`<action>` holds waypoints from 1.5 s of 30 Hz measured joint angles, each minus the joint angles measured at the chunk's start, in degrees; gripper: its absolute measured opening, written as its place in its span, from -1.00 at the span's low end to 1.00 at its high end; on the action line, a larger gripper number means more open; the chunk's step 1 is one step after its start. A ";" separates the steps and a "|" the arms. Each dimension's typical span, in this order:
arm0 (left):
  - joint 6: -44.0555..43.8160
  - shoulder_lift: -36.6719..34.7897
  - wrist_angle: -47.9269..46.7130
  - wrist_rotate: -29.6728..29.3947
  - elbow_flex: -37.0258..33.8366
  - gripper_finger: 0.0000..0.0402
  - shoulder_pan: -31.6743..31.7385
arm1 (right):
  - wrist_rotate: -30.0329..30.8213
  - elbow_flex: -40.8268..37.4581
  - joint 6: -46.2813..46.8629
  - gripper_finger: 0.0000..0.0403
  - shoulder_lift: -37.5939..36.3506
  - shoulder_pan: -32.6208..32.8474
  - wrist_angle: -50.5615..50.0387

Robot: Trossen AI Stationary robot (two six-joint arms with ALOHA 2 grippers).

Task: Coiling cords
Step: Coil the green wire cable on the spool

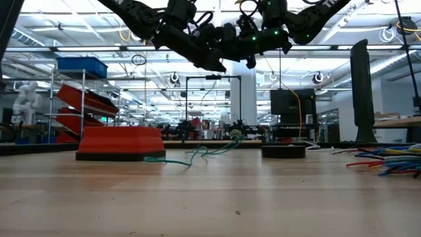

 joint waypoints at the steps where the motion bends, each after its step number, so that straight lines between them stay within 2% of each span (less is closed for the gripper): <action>1: 0.75 -0.31 -0.31 -0.73 0.00 -0.87 0.02 | -0.50 0.00 0.02 -1.00 -0.02 -0.02 0.05; 8: 6.22 -2.00 -2.92 -8.11 0.02 -0.87 0.01 | -4.04 0.00 1.56 -1.00 -0.15 -0.35 0.22; 10: 6.71 -2.00 -4.17 -8.64 0.04 -0.87 0.41 | -4.37 0.00 1.55 -1.00 -0.41 -0.34 0.17; 17: 6.43 -2.00 -9.57 -4.02 0.04 -0.87 2.83 | -6.97 0.00 1.53 -1.00 -2.44 -0.89 -0.75; 27: 5.06 -2.00 -9.66 2.50 0.04 -0.87 6.75 | -10.49 0.00 1.38 -1.00 -4.61 -0.62 -11.79; 38: 5.17 -2.00 -10.67 3.01 0.04 -0.87 8.73 | -9.86 0.00 -2.15 -1.00 -4.61 -0.61 -22.03; 45: 5.19 -2.02 -11.79 3.71 0.04 -0.87 9.95 | -6.75 0.00 -6.59 -1.00 -4.61 -0.70 -28.00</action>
